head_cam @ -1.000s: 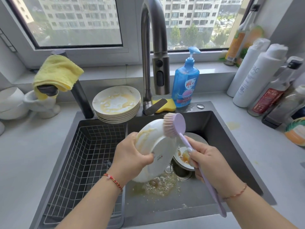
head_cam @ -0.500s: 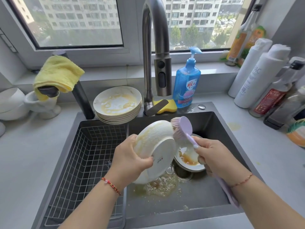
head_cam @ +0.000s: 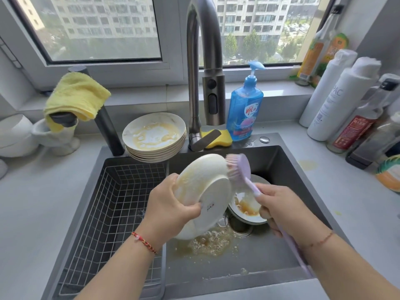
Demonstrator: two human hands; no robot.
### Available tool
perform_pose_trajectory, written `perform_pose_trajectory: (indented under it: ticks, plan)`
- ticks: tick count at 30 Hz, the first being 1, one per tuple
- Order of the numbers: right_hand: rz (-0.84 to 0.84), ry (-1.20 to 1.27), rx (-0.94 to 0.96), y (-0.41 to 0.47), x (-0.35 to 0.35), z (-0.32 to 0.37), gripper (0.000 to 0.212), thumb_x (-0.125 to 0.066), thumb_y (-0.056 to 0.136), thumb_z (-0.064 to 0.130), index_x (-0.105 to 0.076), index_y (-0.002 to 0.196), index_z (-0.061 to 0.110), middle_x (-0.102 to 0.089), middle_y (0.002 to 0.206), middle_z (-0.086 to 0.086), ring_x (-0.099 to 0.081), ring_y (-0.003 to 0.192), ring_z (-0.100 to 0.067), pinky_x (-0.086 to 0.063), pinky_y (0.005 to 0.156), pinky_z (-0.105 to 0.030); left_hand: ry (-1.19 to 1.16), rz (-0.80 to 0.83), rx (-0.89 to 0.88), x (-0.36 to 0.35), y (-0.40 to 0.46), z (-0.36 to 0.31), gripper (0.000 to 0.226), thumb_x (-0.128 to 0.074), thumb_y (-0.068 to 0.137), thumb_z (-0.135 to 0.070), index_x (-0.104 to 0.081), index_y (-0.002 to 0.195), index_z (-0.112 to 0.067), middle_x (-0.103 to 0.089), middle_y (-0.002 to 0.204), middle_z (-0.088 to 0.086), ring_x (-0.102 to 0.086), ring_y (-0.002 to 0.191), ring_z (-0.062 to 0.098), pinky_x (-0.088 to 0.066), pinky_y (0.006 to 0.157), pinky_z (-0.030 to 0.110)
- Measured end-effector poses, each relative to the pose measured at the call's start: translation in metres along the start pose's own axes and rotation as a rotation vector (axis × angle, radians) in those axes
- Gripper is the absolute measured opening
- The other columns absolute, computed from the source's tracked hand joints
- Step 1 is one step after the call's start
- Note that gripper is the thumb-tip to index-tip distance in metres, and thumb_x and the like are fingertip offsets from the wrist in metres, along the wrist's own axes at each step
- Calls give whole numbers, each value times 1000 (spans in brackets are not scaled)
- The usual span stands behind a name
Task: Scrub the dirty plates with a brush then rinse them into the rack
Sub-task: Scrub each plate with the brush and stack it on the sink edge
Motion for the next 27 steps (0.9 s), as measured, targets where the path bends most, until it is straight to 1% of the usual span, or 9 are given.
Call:
perform_pose_trajectory:
  ticks: [2, 5, 9, 11, 13, 18, 20, 24, 27]
  plan:
    - [77, 284, -224, 7, -4, -28, 26, -43, 96, 5, -57, 117, -2, -30, 47, 2, -22, 32, -10, -23, 33, -17, -60, -42, -18, 4, 1, -5, 38, -90, 62, -13, -57, 78, -23, -62, 75, -8, -59, 69, -4, -48, 56, 12]
    - [102, 575, -287, 13, -20, -51, 16, -53, 94, 11, -49, 107, 2, -30, 48, 2, -22, 28, -7, -25, 28, -15, -167, -111, -18, 8, 2, -9, 39, -89, 62, -7, -57, 79, -22, -62, 74, -8, -59, 64, -8, -47, 55, 9]
    - [-1, 530, -202, 20, -28, -53, 33, -70, 80, 28, -53, 98, 7, -43, 54, 1, -34, 35, -6, -29, 34, -17, -370, -115, 35, 5, 5, -1, 46, -91, 59, -3, -62, 89, -24, -72, 78, -8, -68, 73, -1, -53, 61, 16]
    - [-42, 528, -172, 21, -29, -46, 47, -75, 64, 37, -54, 95, 8, -60, 74, -7, -57, 51, -11, -37, 47, -21, -490, -112, 58, 4, 4, 3, 53, -94, 50, -14, -64, 93, -22, -74, 86, -6, -72, 81, 11, -58, 68, 26]
    - [-66, 501, -159, 21, -32, -40, 52, -76, 62, 39, -54, 98, 8, -71, 92, -11, -72, 73, -17, -38, 54, -26, -608, -115, 88, 2, 3, 4, 61, -90, 42, -26, -65, 97, -20, -75, 91, 2, -73, 86, 23, -60, 72, 37]
    - [-90, 629, -110, 21, -38, -35, 61, -79, 61, 32, -51, 109, 6, -72, 101, -14, -72, 79, -23, -38, 43, -21, -830, -102, 143, -3, -2, 8, 66, -88, 42, -20, -64, 103, -14, -75, 94, 8, -73, 89, 29, -59, 73, 38]
    - [-98, 612, -67, 21, -37, -31, 65, -81, 59, 29, -52, 113, 7, -72, 103, -16, -71, 83, -27, -47, 51, -24, -826, -92, 151, -4, -5, 11, 67, -89, 43, -21, -64, 105, -14, -75, 96, 8, -73, 91, 29, -59, 74, 38]
    - [-99, 448, 29, 19, -26, -21, 50, -82, 68, 20, -56, 110, 9, -71, 98, -15, -69, 73, -19, -49, 51, -18, -747, -48, 184, -3, -10, 18, 72, -91, 42, -26, -62, 108, -17, -74, 101, 7, -72, 95, 27, -59, 77, 42]
    - [-100, 210, 102, 24, -11, -11, 48, -85, 66, 22, -60, 106, 15, -71, 95, -12, -69, 78, -23, -53, 57, -24, -673, 22, 235, 2, -10, 21, 77, -91, 43, -34, -61, 110, -16, -73, 103, 9, -72, 96, 29, -60, 78, 45]
Point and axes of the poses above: each hand's wrist, its own y-axis towards the middle knuckle, its own x-axis out of the back of the hand, z = x × y, the point moved 3 cm from there along y, towards the middle knuckle
